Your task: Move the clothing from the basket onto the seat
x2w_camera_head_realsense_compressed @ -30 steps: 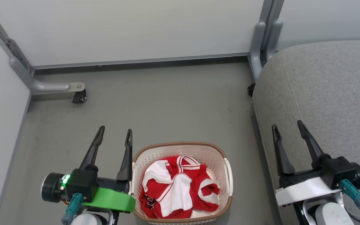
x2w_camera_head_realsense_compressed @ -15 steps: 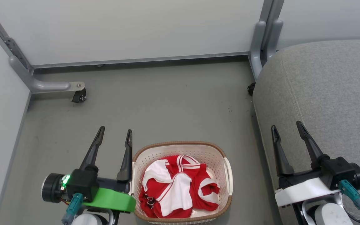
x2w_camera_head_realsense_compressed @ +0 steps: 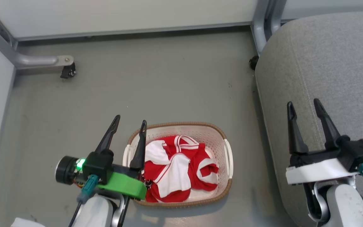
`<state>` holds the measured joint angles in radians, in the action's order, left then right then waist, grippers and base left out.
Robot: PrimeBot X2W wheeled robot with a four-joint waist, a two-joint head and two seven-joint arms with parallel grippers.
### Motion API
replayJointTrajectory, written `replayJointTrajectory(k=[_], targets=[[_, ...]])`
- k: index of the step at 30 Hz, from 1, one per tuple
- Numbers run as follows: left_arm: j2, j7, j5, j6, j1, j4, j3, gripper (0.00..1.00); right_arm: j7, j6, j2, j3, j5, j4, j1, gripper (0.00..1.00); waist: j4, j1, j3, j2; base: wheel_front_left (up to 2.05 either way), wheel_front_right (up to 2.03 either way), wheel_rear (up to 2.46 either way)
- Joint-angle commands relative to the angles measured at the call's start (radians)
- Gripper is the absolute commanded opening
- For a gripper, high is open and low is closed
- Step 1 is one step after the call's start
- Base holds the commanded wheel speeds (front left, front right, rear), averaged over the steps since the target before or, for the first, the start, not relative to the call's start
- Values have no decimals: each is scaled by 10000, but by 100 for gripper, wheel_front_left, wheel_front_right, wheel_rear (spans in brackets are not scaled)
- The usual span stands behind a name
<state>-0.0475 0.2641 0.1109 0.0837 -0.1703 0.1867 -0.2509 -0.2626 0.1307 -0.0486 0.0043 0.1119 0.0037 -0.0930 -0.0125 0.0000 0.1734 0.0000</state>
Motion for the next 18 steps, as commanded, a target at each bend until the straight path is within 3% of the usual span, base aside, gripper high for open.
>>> replayJointTrajectory(k=[1,11,18], targets=[[-53,6,-113,67,-494,210,-125,100,-35,1,-31,-107,65,-90,-367,100,-179,0,1335,0,0,0,0],[-236,6,-1012,409,-3205,2949,-1395,100,-35,1,-28,-205,304,-460,-2141,100,-893,0,4290,0,0,0,0],[-707,8,-1283,468,-5269,5849,-3130,100,-35,1,-22,-60,754,-852,-3026,100,-1782,0,5927,0,0,0,0]])
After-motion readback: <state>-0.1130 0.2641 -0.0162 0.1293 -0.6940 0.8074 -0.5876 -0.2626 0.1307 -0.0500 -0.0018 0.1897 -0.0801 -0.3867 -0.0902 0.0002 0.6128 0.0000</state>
